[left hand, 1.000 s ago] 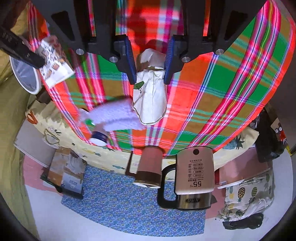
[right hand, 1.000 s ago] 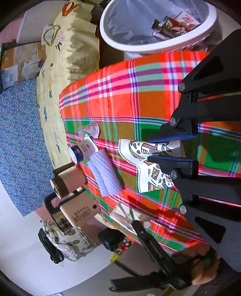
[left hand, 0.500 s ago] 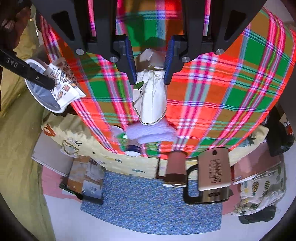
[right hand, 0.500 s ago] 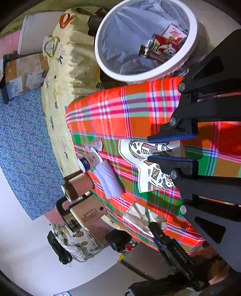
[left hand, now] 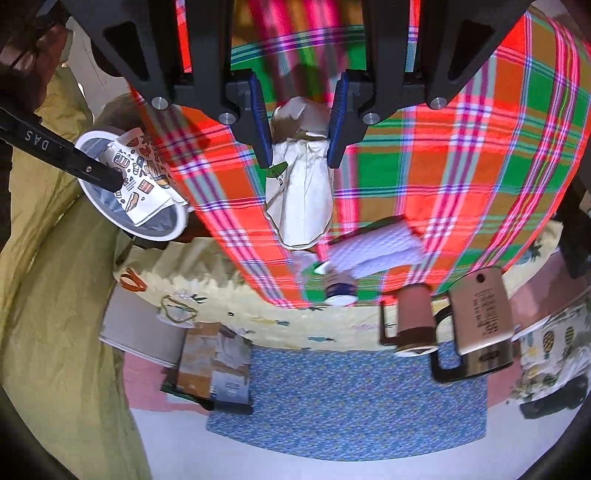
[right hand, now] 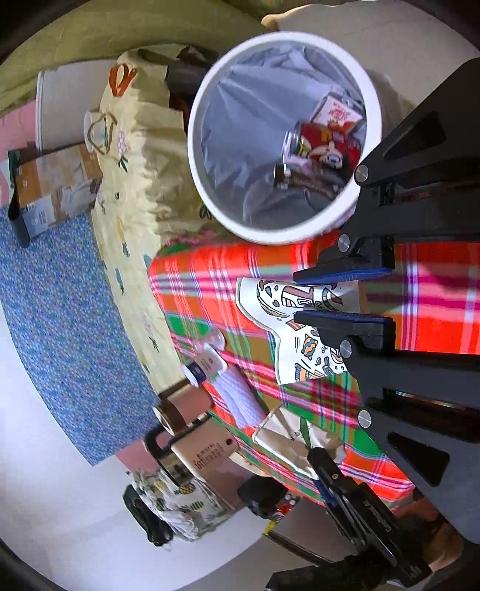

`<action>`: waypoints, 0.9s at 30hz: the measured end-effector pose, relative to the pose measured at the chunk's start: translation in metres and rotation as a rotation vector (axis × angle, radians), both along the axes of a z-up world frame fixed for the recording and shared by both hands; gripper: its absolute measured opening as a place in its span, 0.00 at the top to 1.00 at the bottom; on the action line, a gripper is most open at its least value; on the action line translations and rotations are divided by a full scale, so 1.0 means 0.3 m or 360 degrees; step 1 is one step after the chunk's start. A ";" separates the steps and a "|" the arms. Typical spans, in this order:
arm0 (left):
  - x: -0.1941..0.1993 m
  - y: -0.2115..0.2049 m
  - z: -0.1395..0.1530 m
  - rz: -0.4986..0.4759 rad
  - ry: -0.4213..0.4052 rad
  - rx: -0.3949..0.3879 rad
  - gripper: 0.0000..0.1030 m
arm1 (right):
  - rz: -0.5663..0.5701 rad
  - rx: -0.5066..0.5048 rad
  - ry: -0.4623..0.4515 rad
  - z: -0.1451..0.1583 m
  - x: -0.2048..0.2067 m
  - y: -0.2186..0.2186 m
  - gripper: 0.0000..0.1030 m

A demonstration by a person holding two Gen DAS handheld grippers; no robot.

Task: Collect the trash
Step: 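Carry the tissue and paper cup over the white bin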

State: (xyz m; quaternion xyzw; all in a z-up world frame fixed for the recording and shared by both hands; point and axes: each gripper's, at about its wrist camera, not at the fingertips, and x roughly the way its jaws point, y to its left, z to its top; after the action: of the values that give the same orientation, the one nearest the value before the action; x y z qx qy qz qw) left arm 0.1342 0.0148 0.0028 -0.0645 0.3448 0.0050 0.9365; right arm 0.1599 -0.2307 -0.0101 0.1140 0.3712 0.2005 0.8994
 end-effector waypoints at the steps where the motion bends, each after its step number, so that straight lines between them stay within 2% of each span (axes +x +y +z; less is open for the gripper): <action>1: 0.005 -0.016 0.003 -0.0016 -0.0003 0.0005 0.71 | -0.0012 0.0001 -0.0001 0.000 0.001 -0.010 0.84; 17: 0.111 -0.278 0.016 -0.0271 -0.0005 0.0066 0.71 | -0.0269 0.0020 0.0025 -0.035 0.015 -0.218 0.84; 27: 0.187 -0.373 -0.017 -0.0397 0.0022 0.0040 0.71 | -0.0361 -0.0029 0.0040 -0.056 0.028 -0.294 0.84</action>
State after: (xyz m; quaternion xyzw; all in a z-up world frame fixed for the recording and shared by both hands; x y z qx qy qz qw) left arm 0.1903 -0.0970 -0.0023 -0.0093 0.3564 -0.1067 0.9282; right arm 0.1684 -0.3190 -0.0269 0.1495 0.3691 0.0926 0.9126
